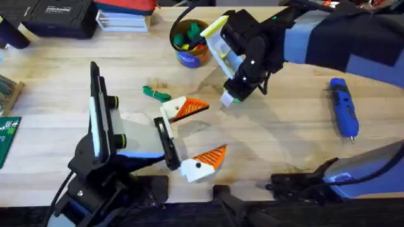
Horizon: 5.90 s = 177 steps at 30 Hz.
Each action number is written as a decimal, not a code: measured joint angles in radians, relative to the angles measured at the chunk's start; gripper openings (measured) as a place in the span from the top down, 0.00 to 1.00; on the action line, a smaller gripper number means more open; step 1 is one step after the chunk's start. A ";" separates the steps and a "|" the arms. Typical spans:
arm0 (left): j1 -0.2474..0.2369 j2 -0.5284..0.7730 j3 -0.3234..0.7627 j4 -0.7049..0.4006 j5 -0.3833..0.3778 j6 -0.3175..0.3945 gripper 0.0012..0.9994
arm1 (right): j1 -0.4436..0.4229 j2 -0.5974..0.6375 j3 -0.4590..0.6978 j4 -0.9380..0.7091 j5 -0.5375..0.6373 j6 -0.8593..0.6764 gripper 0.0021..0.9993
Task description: Pick up the gripper from the table and insert it into the empty holder that is missing its gripper. Then pick up a screw, insert it into the mounting hole, and use the screwdriver to tighten it. Finally, clean up the table by picking up the vegetable and placing it into the bucket.
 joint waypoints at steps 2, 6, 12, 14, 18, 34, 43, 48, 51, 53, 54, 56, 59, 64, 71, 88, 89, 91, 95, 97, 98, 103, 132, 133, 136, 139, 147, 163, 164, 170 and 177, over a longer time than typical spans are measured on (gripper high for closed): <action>0.000 0.000 0.000 0.000 0.000 0.000 0.01 | -0.003 0.002 0.000 0.000 0.000 0.005 0.63; 0.000 0.000 0.000 0.000 0.000 0.000 0.01 | -0.019 0.002 0.000 -0.001 0.000 0.017 0.66; 0.000 0.000 0.000 0.000 0.000 0.000 0.01 | -0.050 0.002 0.000 -0.002 0.000 0.038 0.72; 0.000 0.000 0.000 0.000 0.000 0.000 0.01 | -0.052 0.002 0.000 -0.003 0.000 0.042 0.73; 0.000 0.000 0.000 0.000 0.000 0.000 0.01 | -0.050 0.002 0.000 -0.009 0.000 0.046 0.76; 0.000 0.000 0.000 0.000 0.003 0.000 0.01 | -0.050 0.026 0.003 -0.005 -0.016 0.056 0.91; 0.000 0.000 0.000 0.000 0.007 0.000 0.01 | -0.050 0.025 0.011 -0.053 -0.015 0.054 0.99; 0.000 0.000 0.000 0.000 0.007 0.000 0.01 | -0.050 -0.014 0.050 -0.136 0.018 0.048 0.99; 0.000 0.000 0.000 0.000 0.007 0.000 0.01 | -0.050 -0.073 0.098 -0.169 0.030 0.048 0.99; 0.000 0.000 0.000 0.000 0.007 0.000 0.01 | -0.050 -0.122 0.137 -0.184 0.036 0.048 0.99; 0.000 0.000 0.000 0.000 0.007 0.000 0.01 | -0.050 -0.145 0.156 -0.189 0.038 0.047 0.99; 0.000 0.000 0.000 0.000 0.007 0.000 0.01 | -0.050 -0.182 0.190 -0.204 0.037 0.047 0.99; 0.000 0.000 0.000 0.000 0.007 0.000 0.01 | -0.050 -0.211 0.252 -0.253 0.014 0.035 0.99; 0.000 0.000 0.000 0.000 0.008 0.000 0.01 | -0.047 -0.190 0.402 -0.360 -0.073 0.021 0.99; 0.000 0.000 0.000 0.000 0.010 0.000 0.01 | 0.031 -0.059 0.654 -0.549 -0.134 0.018 0.99; 0.000 0.000 0.000 0.000 0.011 0.000 0.01 | 0.318 0.019 0.762 -0.553 -0.196 0.018 0.99; 0.000 0.000 0.000 0.000 0.011 0.000 0.01 | 0.328 0.019 0.762 -0.551 -0.196 0.018 0.99; 0.000 0.000 0.000 0.000 0.011 0.000 0.01 | 0.343 0.019 0.762 -0.546 -0.197 0.018 0.99; 0.000 0.000 0.000 0.000 0.011 0.000 0.01 | 0.359 0.020 0.763 -0.539 -0.196 0.018 0.99; 0.000 0.000 0.000 0.000 0.011 0.000 0.01 | 0.364 0.020 0.763 -0.540 -0.196 0.018 0.99; 0.000 0.000 0.000 0.000 0.011 0.000 0.01 | 0.366 0.022 0.764 -0.542 -0.196 0.018 0.99; 0.000 0.000 0.000 0.000 0.010 0.000 0.01 | 0.379 0.057 0.767 -0.544 -0.196 0.018 0.99; 0.000 0.004 0.000 -0.003 0.011 -0.023 0.01 | 0.399 0.128 0.772 -0.552 -0.196 0.018 0.99; 0.000 0.004 0.000 -0.003 0.011 -0.023 0.01 | 0.399 0.128 0.772 -0.551 -0.196 0.018 0.99; 0.000 0.004 0.000 -0.003 0.011 -0.023 0.01 | 0.399 0.128 0.772 -0.551 -0.196 0.018 0.99; 0.000 0.004 0.000 -0.003 0.011 -0.023 0.01 | 0.403 0.128 0.772 -0.551 -0.195 0.018 0.99; 0.000 0.004 0.000 -0.002 0.014 -0.023 0.01 | 0.412 0.128 0.773 -0.550 -0.194 0.018 0.99; 0.000 0.004 0.000 -0.003 0.014 -0.023 0.01 | 0.421 0.128 0.773 -0.537 -0.164 0.023 0.99; 0.000 0.004 0.000 -0.002 0.014 -0.023 0.01 | 0.421 0.128 0.773 -0.533 -0.164 0.023 0.99; 0.000 0.004 0.000 -0.002 0.014 -0.023 0.01 | 0.421 0.128 0.773 -0.528 -0.149 0.035 0.99; 0.000 0.004 0.000 -0.002 0.014 -0.023 0.01 | 0.421 0.128 0.773 -0.528 -0.147 0.041 0.99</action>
